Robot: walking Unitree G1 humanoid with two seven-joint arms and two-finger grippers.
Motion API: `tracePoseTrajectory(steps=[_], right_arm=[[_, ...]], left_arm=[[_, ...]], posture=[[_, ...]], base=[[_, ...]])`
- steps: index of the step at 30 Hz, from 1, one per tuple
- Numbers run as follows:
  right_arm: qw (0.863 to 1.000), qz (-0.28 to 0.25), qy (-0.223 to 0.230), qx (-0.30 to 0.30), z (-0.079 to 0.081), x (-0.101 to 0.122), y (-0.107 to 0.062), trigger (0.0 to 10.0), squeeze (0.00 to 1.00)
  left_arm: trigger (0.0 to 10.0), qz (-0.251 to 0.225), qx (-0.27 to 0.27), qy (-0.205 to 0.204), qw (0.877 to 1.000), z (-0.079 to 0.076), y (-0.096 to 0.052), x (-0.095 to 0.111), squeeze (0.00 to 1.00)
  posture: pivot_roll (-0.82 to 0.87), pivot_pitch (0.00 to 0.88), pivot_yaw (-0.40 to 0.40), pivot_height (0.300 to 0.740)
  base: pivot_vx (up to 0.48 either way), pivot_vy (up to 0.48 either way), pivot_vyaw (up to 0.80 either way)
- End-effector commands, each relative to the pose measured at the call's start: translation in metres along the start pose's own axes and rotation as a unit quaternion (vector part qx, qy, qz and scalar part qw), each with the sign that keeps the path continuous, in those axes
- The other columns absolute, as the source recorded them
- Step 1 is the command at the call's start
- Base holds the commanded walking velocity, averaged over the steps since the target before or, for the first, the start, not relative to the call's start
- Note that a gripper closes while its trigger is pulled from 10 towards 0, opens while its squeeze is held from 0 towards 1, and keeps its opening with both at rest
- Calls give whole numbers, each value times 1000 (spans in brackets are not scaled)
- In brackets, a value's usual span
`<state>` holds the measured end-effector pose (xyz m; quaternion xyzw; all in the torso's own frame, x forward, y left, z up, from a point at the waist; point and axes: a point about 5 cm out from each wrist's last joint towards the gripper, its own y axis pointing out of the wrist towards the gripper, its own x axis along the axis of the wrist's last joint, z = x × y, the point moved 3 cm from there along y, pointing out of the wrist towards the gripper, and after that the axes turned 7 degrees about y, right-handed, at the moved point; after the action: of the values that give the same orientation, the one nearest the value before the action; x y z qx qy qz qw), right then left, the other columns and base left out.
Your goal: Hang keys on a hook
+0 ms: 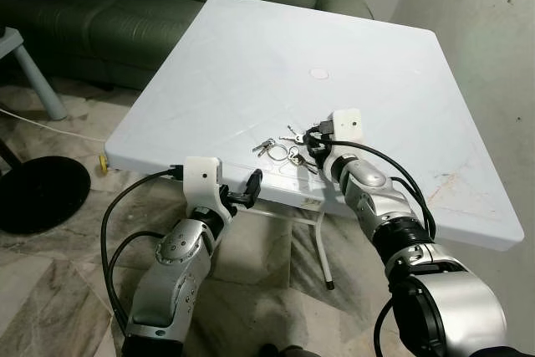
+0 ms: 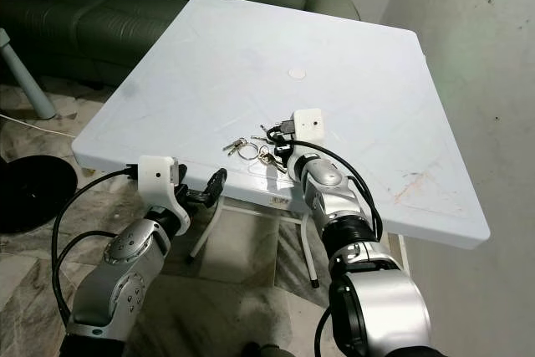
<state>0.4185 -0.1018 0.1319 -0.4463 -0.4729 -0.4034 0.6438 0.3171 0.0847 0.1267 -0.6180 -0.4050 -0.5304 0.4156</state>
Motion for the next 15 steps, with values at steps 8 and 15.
tracePoseTrajectory(steps=[8, 15], right_arm=[[998, -39, -34, -24, -7, 14, 0, 10000, 0], [998, -52, -37, -27, -7, 18, 0, 10000, 0]], left_arm=[[10000, -2, -7, -4, 1000, -6, -1, 2, 0], [10000, -2, -8, -5, 1000, -7, -1, 2, 0]], posture=[[28, 143, -150, 724], [33, 140, -152, 724]], base=[[0, 0, 0], [0, 0, 0]])
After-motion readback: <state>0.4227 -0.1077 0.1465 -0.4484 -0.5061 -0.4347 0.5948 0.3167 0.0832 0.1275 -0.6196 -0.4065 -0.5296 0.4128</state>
